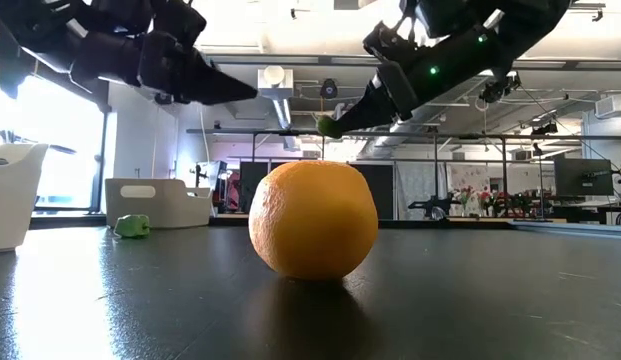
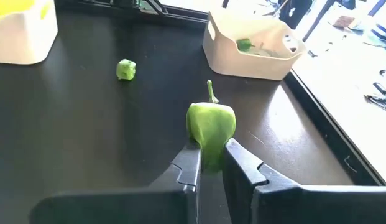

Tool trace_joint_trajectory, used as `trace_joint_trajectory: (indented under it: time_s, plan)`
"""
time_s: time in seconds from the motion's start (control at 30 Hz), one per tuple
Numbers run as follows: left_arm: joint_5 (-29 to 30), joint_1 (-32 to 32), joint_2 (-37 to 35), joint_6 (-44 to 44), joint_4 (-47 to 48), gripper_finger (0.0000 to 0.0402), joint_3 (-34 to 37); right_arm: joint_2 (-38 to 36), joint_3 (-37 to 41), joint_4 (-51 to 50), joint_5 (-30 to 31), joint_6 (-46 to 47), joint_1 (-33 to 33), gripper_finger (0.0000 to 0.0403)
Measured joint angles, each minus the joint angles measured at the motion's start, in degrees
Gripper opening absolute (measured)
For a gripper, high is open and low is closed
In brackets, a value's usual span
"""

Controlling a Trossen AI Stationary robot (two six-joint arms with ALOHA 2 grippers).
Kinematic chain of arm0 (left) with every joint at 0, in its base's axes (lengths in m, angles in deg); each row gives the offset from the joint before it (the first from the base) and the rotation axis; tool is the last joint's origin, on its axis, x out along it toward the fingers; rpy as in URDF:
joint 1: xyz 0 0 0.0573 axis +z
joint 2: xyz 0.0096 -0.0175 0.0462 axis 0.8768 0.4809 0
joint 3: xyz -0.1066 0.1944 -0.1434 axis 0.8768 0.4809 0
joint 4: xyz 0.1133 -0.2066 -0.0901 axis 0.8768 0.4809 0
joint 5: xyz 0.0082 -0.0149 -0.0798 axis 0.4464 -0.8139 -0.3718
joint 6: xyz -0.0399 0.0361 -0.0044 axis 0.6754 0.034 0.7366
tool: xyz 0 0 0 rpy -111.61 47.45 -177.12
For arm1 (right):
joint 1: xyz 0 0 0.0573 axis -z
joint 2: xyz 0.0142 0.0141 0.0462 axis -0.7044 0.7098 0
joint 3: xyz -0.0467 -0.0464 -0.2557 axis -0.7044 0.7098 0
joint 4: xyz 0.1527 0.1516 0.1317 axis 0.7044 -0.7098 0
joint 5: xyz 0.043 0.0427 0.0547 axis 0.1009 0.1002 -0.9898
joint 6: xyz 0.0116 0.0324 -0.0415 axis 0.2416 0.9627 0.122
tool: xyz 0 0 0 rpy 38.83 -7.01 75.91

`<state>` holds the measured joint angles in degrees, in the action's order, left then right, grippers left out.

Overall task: Sort produce into baskets
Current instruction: Put the green chili pepper into the gray bin

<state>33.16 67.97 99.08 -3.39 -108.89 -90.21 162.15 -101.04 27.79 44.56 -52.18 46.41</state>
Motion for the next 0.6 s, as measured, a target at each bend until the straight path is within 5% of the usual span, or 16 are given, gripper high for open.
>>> trace_joint_trajectory:
  time_s: [0.6]
  plan:
    - [4.6,-3.9,9.5,-2.0,-14.4,0.012,0.0,6.7,-9.6,-4.2,-0.2,-3.9,-3.4,0.0028]
